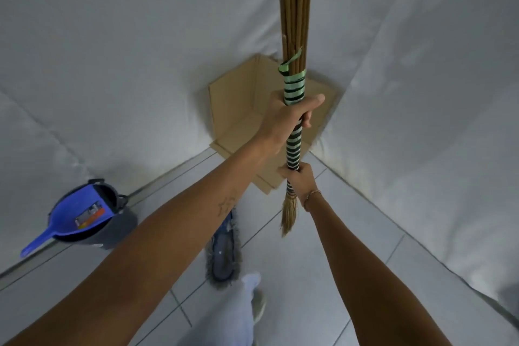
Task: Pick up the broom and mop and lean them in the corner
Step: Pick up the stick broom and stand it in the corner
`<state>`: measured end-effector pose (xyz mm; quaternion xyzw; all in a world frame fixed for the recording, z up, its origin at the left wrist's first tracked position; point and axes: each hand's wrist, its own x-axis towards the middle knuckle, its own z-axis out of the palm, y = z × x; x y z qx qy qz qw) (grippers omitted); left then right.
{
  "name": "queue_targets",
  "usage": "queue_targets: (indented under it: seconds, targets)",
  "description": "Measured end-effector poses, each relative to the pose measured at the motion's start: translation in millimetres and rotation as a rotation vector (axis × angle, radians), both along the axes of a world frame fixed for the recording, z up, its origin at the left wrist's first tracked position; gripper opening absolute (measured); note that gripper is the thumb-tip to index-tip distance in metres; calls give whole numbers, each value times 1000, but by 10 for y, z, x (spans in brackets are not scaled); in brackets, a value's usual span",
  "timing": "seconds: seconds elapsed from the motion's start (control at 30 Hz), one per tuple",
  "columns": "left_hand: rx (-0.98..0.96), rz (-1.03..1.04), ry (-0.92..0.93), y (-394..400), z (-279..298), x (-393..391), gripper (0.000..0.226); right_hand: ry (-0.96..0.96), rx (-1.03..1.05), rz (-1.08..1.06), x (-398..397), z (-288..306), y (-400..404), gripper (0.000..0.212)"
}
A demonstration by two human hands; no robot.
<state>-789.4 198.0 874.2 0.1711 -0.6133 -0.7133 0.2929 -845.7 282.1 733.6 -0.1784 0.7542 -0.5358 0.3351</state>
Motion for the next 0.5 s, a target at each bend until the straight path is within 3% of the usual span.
queue_targets:
  seconds: [0.4, 0.5]
  targets:
    - [13, -15, -36, -1060, -417, -2561, 39, -20, 24, 32, -2367, -343, -1074, 12]
    - [25, 25, -62, -1554, -406, -3234, 38, -24, 66, 81, -3078, -369, -1574, 33]
